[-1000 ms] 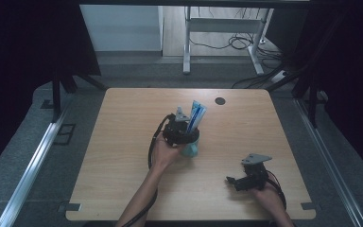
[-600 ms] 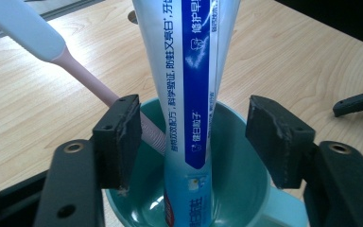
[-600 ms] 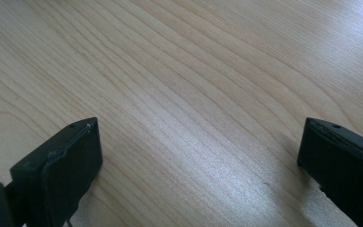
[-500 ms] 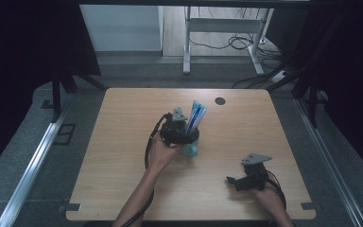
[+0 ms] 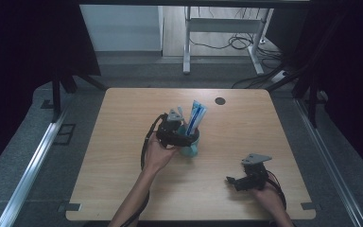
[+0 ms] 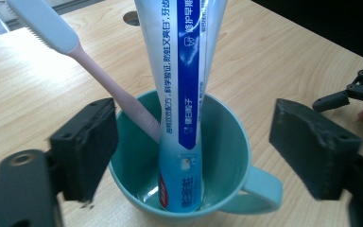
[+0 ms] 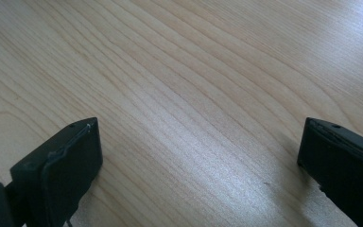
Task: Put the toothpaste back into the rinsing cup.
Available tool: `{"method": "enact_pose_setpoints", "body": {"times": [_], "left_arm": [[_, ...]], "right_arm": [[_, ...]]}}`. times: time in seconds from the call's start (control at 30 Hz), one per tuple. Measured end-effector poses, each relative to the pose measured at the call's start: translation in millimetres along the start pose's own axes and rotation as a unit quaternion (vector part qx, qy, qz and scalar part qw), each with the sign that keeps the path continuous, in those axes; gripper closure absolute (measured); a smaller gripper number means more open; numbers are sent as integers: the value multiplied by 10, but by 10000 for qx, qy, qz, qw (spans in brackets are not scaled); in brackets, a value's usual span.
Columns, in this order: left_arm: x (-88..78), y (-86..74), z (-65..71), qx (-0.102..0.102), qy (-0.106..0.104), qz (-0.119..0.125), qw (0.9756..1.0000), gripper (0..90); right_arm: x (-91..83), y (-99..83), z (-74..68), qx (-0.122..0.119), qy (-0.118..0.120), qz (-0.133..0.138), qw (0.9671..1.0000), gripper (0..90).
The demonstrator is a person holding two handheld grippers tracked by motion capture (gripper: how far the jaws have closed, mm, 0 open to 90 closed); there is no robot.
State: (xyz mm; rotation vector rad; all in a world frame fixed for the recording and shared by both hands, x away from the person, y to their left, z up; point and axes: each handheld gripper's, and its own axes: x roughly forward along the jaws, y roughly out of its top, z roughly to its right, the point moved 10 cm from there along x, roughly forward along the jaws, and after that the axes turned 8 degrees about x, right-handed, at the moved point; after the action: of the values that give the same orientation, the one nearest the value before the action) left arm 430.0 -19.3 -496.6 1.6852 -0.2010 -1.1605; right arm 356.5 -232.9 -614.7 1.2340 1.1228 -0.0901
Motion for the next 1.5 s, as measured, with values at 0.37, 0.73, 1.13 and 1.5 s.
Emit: {"method": "enact_pose_setpoints", "body": {"times": [0.37, 0.73, 1.13, 1.5], "left_arm": [[-102, -87, 27, 84, -63, -189, 9998, 61], [-228, -122, 45, 265, 20, -187, 9995, 0], [-367, -270, 5, 280, 129, -194, 9993, 0], [-477, -498, -62, 235, 260, -213, 9992, 0]], "right_arm": [[0, 0, 0, 0, 0, 0, 10000, 3], [0, 0, 0, -2, -1, -2, 10000, 3], [-2, -1, 0, -5, 3, -12, 10000, 3], [0, 0, -1, 1, 2, -4, 10000, 3]]}}
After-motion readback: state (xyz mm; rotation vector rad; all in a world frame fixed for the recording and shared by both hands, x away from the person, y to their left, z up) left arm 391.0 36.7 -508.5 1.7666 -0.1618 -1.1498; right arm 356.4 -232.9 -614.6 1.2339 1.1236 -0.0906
